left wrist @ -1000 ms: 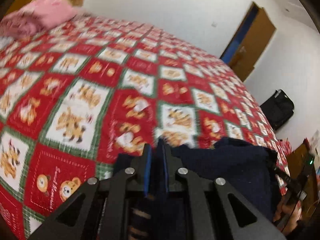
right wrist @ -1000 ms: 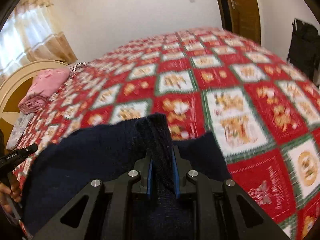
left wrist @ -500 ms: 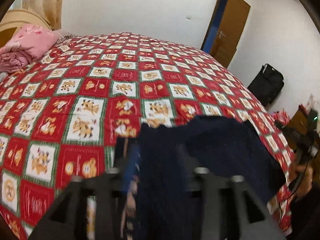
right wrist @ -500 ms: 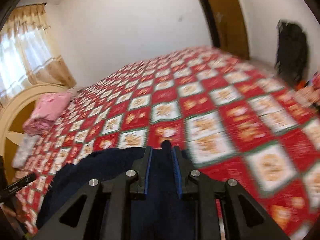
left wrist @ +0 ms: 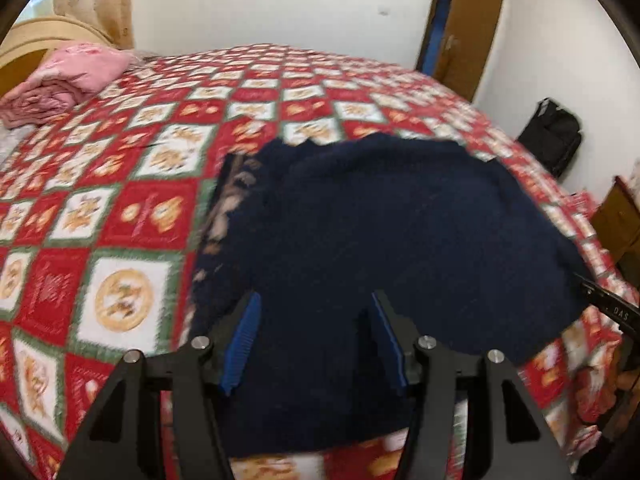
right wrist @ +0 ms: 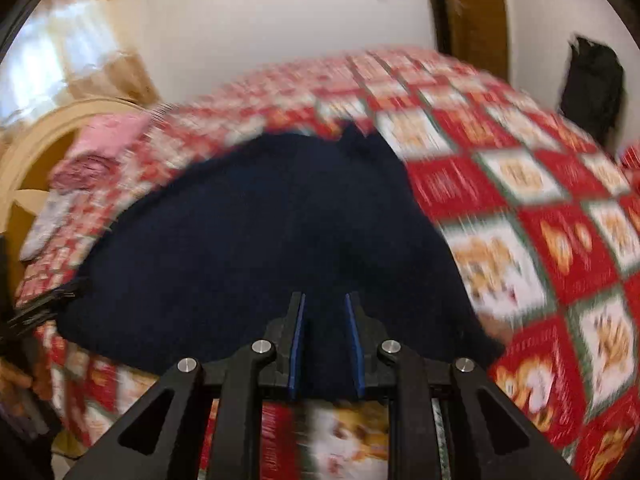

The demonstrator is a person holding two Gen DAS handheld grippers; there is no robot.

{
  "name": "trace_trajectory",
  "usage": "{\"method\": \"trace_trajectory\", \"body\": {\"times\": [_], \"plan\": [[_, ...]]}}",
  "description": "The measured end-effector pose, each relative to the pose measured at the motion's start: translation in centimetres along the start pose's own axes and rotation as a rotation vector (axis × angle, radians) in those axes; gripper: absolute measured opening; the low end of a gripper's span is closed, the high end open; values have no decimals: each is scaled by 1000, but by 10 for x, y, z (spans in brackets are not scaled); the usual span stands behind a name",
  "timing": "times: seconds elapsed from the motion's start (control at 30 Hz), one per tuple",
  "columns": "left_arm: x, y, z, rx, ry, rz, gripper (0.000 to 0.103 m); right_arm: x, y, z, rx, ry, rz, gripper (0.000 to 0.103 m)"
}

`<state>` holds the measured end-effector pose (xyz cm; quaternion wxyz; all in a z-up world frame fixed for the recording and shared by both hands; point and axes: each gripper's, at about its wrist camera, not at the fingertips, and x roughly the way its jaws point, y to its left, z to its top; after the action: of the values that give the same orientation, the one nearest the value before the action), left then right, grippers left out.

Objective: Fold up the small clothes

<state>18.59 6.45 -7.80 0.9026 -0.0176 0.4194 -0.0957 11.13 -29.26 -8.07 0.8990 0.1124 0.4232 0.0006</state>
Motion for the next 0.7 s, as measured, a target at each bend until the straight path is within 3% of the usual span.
{"method": "trace_trajectory", "body": {"times": [0.1,0.2,0.3,0.43,0.5,0.63,0.7], "plan": [[-3,0,-8,30,-5,37,57,1,-26,-8,129,-34,125,21],[-6,-5,-11,72,-10,86,57,-1,-40,-12,205,-26,190,21],[-10,-7,-18,91,-11,124,57,-6,-34,-13,198,-8,162,21],[-29,-5,-20,72,-19,131,61,-26,-6,-13,100,-2,33,21],[-36,-3,-18,40,-31,134,74,-38,14,-13,39,-28,63,21],[-45,-7,-14,8,-94,220,82,-47,62,-12,-59,-62,83,21],[-44,-7,-13,-10,-92,247,93,-37,84,-8,-78,-49,86,21]]}}
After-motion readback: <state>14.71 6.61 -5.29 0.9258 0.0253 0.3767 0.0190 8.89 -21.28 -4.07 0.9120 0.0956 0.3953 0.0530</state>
